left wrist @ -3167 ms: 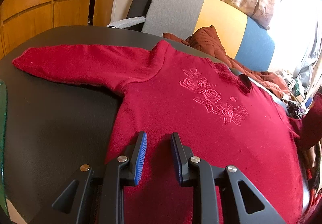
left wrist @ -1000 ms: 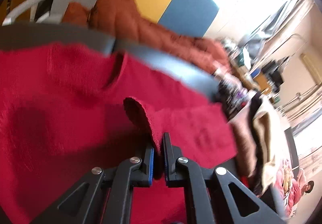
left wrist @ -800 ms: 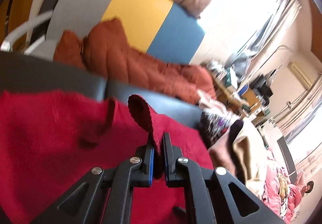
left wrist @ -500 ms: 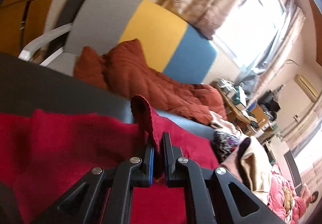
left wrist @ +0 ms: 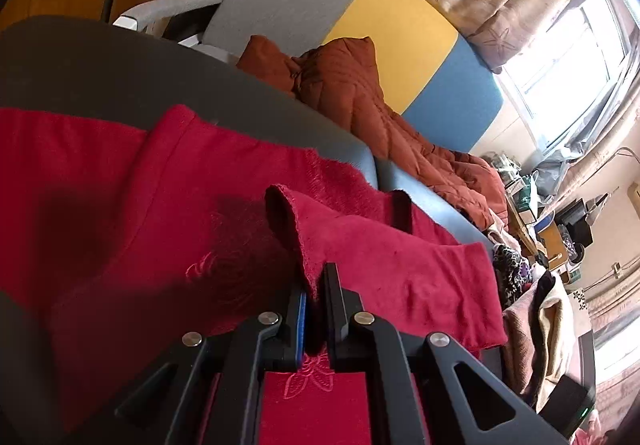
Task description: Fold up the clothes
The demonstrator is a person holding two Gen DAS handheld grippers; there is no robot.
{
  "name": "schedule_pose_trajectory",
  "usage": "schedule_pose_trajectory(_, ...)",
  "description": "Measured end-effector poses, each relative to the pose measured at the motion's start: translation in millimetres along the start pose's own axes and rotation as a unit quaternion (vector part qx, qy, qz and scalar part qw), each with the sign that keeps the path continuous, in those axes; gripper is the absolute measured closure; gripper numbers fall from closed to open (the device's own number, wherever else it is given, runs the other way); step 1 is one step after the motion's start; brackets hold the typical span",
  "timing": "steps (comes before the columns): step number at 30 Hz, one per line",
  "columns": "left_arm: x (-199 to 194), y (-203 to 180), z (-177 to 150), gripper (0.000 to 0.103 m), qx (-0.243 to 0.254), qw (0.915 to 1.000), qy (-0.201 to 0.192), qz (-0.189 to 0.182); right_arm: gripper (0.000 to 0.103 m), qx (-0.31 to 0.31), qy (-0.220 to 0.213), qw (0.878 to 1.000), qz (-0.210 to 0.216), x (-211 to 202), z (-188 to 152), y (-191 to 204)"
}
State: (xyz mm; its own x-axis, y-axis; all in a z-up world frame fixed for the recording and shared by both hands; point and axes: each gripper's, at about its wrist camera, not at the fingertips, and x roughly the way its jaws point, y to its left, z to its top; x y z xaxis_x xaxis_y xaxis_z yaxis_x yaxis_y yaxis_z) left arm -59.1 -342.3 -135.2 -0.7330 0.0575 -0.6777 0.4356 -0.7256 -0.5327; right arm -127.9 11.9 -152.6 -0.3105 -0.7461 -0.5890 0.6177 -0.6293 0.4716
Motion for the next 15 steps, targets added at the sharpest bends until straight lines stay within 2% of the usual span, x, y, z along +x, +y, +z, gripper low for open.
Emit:
schedule_pose_trajectory(5, 4.0, 3.8, -4.1, 0.097, 0.001, 1.0, 0.003, -0.003, 0.003, 0.093, -0.04, 0.995, 0.017, 11.7, 37.2, -27.5)
schedule_pose_trajectory(9, 8.8, 8.7, -9.0, 0.097, -0.001, 0.9999, 0.011, 0.003, 0.003, 0.158, -0.079, 0.984, 0.02, 20.2, 58.5, -48.5)
schedule_pose_trajectory(12, 12.6, 13.2, -18.1, 0.097, 0.005, 0.9996, 0.024, 0.013, 0.004, 0.186, -0.119, 0.975, 0.013, 11.7, 65.0, -57.9)
schedule_pose_trajectory(15, 19.0, 17.8, -28.5, 0.096, 0.006, 0.9992, 0.034, 0.019, 0.008, 0.204, -0.114, 0.972, -0.01, 10.4, 55.0, -67.4)
